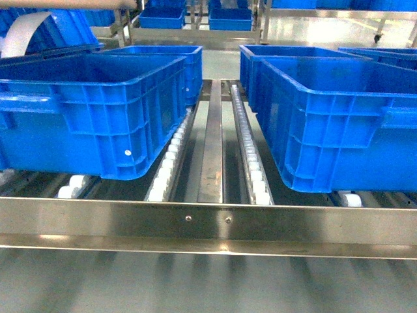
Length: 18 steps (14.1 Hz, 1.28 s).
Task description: Place part in tray to right shelf
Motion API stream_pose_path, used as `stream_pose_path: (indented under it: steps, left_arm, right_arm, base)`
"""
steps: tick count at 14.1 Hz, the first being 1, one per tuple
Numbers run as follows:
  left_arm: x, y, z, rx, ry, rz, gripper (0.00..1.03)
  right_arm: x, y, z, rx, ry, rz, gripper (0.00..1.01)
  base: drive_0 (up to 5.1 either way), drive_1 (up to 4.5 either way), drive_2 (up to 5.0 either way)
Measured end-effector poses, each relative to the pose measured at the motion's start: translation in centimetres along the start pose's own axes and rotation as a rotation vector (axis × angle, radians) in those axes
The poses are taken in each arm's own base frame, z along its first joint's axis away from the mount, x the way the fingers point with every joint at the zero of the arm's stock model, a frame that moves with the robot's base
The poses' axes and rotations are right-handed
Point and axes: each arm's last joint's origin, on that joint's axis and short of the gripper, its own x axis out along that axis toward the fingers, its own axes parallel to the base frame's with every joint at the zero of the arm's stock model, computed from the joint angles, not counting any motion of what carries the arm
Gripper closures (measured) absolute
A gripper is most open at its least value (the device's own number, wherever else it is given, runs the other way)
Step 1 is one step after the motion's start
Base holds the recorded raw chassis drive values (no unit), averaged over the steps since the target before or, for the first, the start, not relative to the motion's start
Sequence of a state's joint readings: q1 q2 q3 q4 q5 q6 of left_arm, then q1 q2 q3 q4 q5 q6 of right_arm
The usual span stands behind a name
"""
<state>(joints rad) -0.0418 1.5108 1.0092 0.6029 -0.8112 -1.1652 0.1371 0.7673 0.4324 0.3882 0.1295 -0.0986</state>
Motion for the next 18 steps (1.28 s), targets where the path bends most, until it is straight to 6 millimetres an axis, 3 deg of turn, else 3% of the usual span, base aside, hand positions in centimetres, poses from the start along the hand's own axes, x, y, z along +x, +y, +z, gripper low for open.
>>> stream_pose_path:
  steps: [2, 5, 7, 10, 12, 14, 15, 16, 18]
  left_arm:
    - [1.3, -1.6, 0.2, 0.146, -0.182, 0.006, 0.90]
    - [1.9, -2.0, -1.0, 0.415, -0.305, -0.018, 0.90]
    - [1.4, -3.4, -0.9, 0.533, -0.324, -0.044, 0.90]
    - [0.8, -2.9, -0.8, 0.609, -0.238, -0.035, 0.90]
    - [-2.2, -1.6, 3.3, 0.442, -0.126, -0.105, 0.90]
    - [-6.1, -0.6, 8.4, 0.262, -0.157, -0.150, 0.90]
    - [-5.8, -1.2, 10.0, 0.494, 0.041, -0.220, 0.91]
    - [-7.2, 1.4, 9.7, 0.811, 0.334, -0.350, 0.91]
    - [-10.1, 7.3, 6.8, 1.070, 0.619, -0.557, 0.91]
  right_arm:
    - [0.0, 0.0, 0.0, 0.000, 0.000, 0.000, 0.03]
    - [0.0, 0.0, 0.0, 0.000, 0.000, 0.000, 0.03]
    - [0.0, 0.0, 0.0, 0.000, 0.000, 0.000, 0.03]
    - [0.0, 0.0, 0.0, 0.000, -0.002, 0.000, 0.03]
    - [0.0, 0.0, 0.0, 0.000, -0.002, 0.000, 0.03]
    - [0.0, 0.0, 0.0, 0.000, -0.002, 0.000, 0.03]
    - [-0.3, -0.1, -0.3, 0.021, 0.045, 0.002, 0.11]
    - [-1.1, -0.3, -1.4, 0.055, 0.040, -0.004, 0.28]
    - [-2.4, -0.6, -3.8, 0.072, 0.060, -0.004, 0.55]
  base:
    - [0.0, 0.00, 0.0]
    - [0.0, 0.00, 0.0]
    - [0.0, 0.00, 0.0]
    - [0.0, 0.00, 0.0]
    - [0.0, 0.00, 0.0]
    - [0.0, 0.00, 0.0]
    - [0.0, 0.00, 0.0]
    - [0.0, 0.00, 0.0]
    - [0.0, 0.00, 0.0]
